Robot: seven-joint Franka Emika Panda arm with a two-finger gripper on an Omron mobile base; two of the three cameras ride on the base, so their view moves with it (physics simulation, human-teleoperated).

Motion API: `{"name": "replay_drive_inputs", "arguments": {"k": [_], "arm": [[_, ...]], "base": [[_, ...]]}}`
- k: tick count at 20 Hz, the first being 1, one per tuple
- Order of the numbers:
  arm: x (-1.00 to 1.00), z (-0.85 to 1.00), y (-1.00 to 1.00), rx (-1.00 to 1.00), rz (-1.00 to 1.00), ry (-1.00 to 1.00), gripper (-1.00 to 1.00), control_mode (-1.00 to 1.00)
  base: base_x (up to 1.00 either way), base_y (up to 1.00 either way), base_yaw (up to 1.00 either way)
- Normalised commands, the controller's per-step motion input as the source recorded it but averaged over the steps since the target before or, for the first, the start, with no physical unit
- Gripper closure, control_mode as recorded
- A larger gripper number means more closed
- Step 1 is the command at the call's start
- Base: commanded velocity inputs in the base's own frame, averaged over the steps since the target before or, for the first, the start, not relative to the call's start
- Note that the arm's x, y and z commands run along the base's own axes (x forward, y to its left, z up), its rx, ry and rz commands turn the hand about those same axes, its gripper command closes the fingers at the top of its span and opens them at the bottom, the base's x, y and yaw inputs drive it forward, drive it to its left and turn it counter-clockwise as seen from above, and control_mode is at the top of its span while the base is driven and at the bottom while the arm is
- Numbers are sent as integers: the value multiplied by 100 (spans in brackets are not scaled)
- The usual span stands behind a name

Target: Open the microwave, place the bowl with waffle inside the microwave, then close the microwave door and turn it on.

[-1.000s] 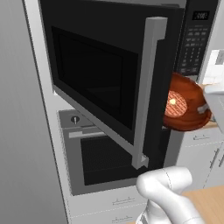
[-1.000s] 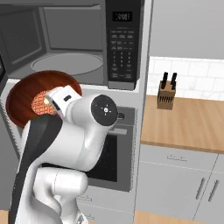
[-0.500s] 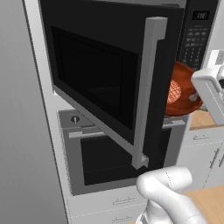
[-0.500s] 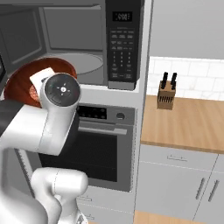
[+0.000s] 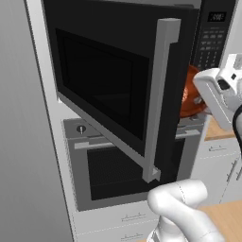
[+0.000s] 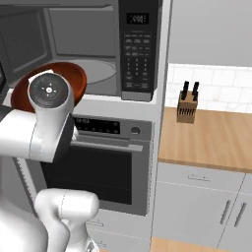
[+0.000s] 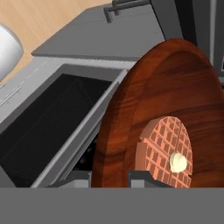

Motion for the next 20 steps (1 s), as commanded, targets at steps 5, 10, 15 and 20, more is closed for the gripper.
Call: {"name": "replay_drive_inputs", "arguments": {"k": [5, 10, 15, 20], "arm": [[37, 0, 17, 0, -1, 3, 100, -100], [43, 0, 28, 0, 0, 6, 100, -100], [53, 0, 23, 1, 0, 9, 100, -100], [58, 0, 26, 1, 0, 8, 100, -100]], "base": [[0, 0, 0], [0, 0, 0], [0, 0, 0], [0, 0, 0]]}}
